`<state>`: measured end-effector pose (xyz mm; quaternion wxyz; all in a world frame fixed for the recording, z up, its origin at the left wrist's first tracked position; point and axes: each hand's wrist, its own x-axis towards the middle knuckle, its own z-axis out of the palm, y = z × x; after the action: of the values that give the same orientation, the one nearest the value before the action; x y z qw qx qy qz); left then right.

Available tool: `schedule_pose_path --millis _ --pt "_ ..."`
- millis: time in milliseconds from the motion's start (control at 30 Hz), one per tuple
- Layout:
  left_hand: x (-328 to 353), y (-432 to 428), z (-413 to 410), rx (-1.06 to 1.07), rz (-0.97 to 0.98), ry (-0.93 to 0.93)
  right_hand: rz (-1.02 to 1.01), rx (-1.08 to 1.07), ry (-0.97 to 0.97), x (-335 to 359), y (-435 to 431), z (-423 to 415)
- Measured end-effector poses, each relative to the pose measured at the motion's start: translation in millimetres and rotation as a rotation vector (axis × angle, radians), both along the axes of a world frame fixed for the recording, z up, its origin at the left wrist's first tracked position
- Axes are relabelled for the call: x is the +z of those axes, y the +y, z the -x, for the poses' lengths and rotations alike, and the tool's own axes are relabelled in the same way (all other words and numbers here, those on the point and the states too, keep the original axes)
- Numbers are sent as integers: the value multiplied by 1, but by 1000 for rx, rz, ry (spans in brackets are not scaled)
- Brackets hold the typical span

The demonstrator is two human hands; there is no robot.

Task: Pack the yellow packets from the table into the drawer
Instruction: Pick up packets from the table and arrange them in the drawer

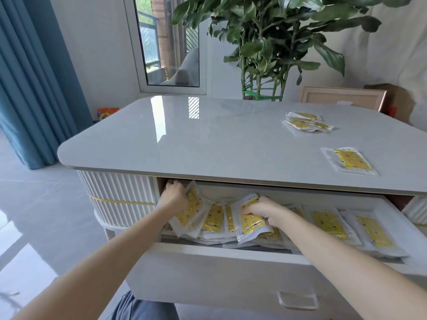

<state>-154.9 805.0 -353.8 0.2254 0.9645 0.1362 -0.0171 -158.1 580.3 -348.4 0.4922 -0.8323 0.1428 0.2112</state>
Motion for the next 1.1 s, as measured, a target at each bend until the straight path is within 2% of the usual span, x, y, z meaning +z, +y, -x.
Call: schedule_pose_path --millis 100,300,467,767,900,1100 --pt "4 0 -2 24 84 33 26 -31 -17 0 -3 0" --pt "11 -14 -1 57 408 225 85 -91 -43 -4 -22 -2" --pt "17 -37 0 40 459 284 286 -125 -120 5 -35 4" --pt "28 -96 7 7 646 351 308 -69 -24 28 -98 13" --pt "25 -129 5 -17 603 416 350 -88 -18 29 -124 11" --pt "21 -172 0 -44 603 403 372 -125 -5 22 -150 2"
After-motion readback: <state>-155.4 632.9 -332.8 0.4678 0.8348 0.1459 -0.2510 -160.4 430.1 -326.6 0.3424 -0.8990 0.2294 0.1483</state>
